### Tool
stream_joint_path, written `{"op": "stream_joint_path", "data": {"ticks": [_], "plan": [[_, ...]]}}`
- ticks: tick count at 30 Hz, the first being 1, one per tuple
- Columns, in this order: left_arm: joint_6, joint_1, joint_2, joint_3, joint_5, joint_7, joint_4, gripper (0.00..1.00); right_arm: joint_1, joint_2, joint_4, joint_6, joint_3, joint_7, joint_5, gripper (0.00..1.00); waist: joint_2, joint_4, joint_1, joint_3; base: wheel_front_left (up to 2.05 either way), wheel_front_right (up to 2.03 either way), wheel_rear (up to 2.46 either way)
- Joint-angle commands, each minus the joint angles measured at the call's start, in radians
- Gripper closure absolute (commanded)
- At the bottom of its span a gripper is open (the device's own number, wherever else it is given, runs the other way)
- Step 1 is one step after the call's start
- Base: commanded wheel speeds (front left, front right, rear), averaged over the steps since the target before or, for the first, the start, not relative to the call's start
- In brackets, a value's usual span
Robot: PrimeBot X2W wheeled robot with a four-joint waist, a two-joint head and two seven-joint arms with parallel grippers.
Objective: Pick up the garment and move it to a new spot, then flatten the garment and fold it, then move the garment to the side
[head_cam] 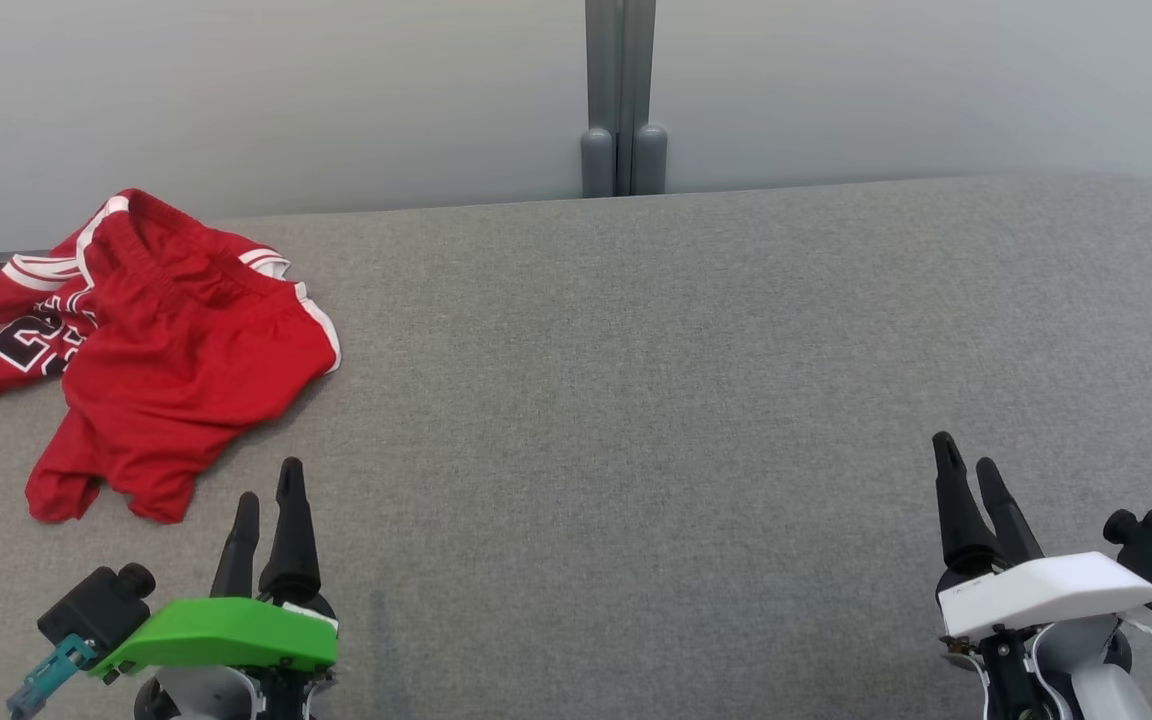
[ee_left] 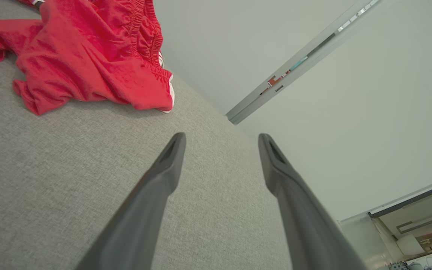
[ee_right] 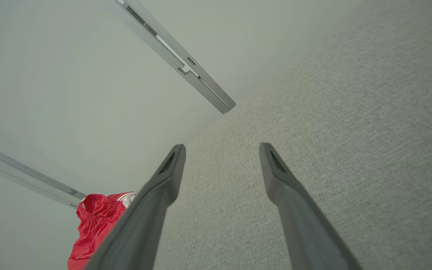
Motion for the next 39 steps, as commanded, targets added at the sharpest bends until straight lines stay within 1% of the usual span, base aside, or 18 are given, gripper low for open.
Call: {"op": "stream_joint_path", "data": {"ticks": [1, 8, 16, 27, 39], "plan": [[0.007, -0.002, 0.007, -0.007, 0.055, -0.012, -0.006, 0.00, 0.004, -0.005, -0.013, 0.000, 0.009, -0.015, -0.052, 0.00, -0.0001, -0.001, 0.0000, 0.000, 0.00, 0.00, 0.00], [0.015, 0.012, 0.007, -0.024, 0.169, -0.033, 0.010, 0.00, 0.014, -0.006, -0.004, 0.000, 0.024, -0.035, -0.154, 0.00, -0.0001, 0.000, 0.0000, -0.004, 0.00, 0.00, 0.00], [0.025, 0.033, 0.008, -0.036, 0.269, -0.056, 0.021, 0.00, 0.027, -0.007, 0.008, 0.000, 0.040, -0.058, -0.258, 0.00, -0.0001, 0.002, 0.0000, -0.010, 0.00, 0.00, 0.00], [0.033, 0.058, 0.009, -0.069, 0.368, -0.084, 0.039, 0.00, 0.043, -0.008, 0.041, 0.000, 0.065, -0.086, -0.384, 0.00, -0.0001, 0.003, 0.0000, -0.021, 0.00, 0.00, 0.00], [0.049, 0.067, 0.010, -0.087, 0.485, -0.115, 0.058, 0.00, 0.053, -0.009, 0.040, 0.000, 0.083, -0.117, -0.525, 0.00, -0.0001, 0.002, 0.0000, -0.028, 0.00, 0.00, 0.00]]}}
